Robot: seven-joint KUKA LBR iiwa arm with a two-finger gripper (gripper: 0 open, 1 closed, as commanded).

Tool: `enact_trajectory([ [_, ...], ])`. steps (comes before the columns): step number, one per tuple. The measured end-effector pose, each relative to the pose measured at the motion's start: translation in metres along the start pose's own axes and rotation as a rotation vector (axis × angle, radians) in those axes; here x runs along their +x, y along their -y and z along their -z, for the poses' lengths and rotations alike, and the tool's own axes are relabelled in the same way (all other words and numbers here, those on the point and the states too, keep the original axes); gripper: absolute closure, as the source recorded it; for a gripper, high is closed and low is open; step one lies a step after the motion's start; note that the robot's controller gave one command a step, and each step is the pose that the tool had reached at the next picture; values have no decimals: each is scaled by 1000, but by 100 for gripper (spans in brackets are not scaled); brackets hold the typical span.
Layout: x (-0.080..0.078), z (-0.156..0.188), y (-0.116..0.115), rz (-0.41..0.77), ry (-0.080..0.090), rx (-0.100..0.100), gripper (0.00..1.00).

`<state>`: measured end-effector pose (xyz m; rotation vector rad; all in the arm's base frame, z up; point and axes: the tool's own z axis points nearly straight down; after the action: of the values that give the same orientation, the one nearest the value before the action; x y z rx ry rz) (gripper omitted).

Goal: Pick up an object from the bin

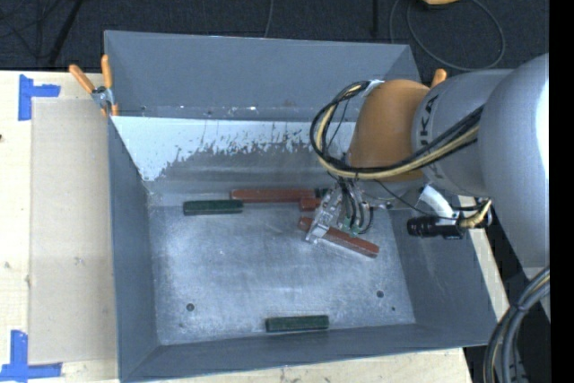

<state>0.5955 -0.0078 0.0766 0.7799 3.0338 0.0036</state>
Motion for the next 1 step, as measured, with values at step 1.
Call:
enact_trajectory([
  [1,0,0,0,0,0,0,100],
])
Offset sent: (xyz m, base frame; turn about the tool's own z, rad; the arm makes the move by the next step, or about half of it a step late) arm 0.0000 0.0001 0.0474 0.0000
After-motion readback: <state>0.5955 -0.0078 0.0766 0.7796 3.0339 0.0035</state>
